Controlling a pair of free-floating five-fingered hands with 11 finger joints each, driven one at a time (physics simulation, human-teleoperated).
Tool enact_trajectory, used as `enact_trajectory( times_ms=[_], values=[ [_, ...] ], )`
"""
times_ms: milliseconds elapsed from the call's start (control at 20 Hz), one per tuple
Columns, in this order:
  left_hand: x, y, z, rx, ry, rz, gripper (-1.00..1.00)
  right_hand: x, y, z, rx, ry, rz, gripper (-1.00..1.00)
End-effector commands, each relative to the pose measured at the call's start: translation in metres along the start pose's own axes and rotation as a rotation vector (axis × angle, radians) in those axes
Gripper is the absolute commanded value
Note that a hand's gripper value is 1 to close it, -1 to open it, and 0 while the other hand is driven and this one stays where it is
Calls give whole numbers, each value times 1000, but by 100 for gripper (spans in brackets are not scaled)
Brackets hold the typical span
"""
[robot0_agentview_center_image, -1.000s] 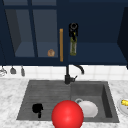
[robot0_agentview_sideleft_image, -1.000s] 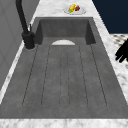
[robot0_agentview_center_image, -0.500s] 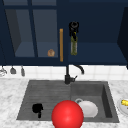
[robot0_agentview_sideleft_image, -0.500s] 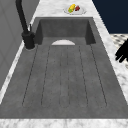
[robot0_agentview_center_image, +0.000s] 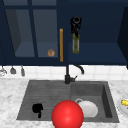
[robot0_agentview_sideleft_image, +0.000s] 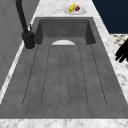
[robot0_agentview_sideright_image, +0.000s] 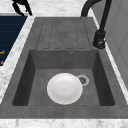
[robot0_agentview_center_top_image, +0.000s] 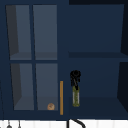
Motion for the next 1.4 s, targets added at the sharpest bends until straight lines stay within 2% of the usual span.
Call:
enact_trajectory(
  times_ms=[0,350,950,1350],
  values=[
    [0,0,0,0,0,0,0,-4,1,34,-3,-15,-32,100],
    [0,0,0,0,0,0,0,-7,27,84,-33,-7,-19,100],
    [0,0,0,0,0,0,0,-25,58,184,-6,-16,-36,100],
    [0,0,0,0,0,0,0,-40,83,249,-17,-15,-34,100]
  ],
)
